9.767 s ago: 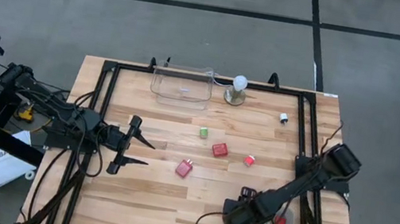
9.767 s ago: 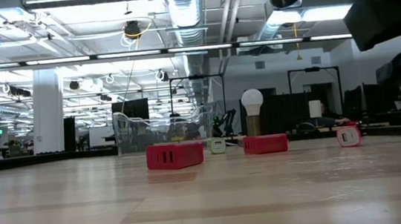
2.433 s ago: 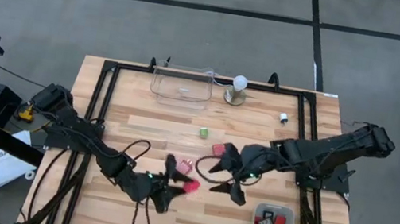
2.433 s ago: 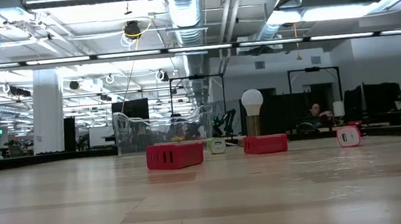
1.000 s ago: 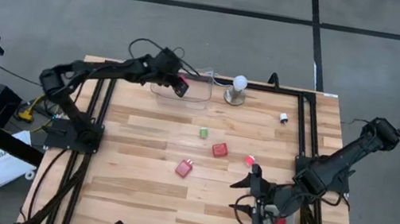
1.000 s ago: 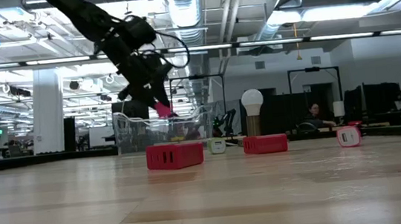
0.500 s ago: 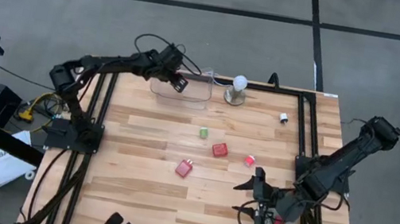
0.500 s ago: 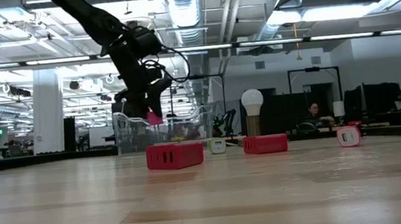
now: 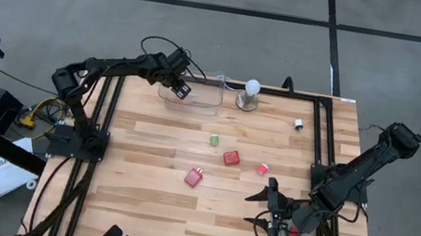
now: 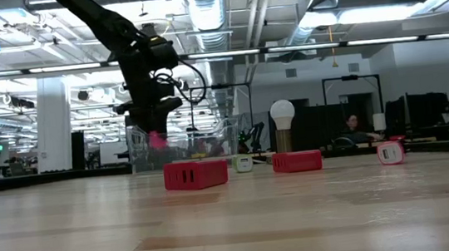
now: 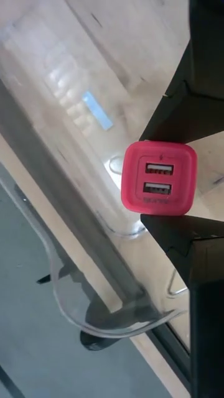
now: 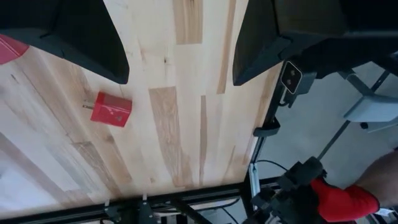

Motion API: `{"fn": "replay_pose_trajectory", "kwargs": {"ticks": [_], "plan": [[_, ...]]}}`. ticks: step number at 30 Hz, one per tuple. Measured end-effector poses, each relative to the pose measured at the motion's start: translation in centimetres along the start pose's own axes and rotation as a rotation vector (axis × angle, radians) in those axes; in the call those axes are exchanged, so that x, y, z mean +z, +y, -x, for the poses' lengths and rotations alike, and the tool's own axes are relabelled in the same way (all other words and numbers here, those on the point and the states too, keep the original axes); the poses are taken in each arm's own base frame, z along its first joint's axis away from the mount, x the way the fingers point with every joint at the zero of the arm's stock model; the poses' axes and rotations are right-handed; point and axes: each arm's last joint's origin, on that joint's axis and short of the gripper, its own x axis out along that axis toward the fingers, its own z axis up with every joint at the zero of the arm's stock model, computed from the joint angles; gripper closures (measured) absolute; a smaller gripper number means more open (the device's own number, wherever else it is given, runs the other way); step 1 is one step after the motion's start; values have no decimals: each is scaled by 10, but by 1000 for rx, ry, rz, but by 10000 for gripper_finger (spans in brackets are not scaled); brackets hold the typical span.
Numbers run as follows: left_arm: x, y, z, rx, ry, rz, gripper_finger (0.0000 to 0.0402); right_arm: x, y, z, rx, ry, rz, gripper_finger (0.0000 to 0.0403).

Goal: Pick & Place Office items
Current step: Put the pink charger adapter into the transparent bin, then put the bottom red charger adapter into the transparent bin

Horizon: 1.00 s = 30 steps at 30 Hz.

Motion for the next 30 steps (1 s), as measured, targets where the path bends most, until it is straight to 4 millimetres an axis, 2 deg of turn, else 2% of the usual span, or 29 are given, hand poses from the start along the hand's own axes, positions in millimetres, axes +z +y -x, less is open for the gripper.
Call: {"fn": "replay_pose_trajectory", "kwargs": {"ticks": [11, 23, 27, 30], "plan": [[-10, 1, -9, 2, 14, 22, 224, 2, 2, 1, 16, -20, 14, 123], [-5, -1, -8, -18, -53, 1, 218, 2, 2, 1, 17, -21, 19, 123], [-2, -8, -4, -60, -100, -56, 218, 2, 2, 1, 17, -22, 18, 123], [-1, -19, 6, -170, -124, -125, 217, 2, 2, 1, 17, -22, 18, 123]]}}
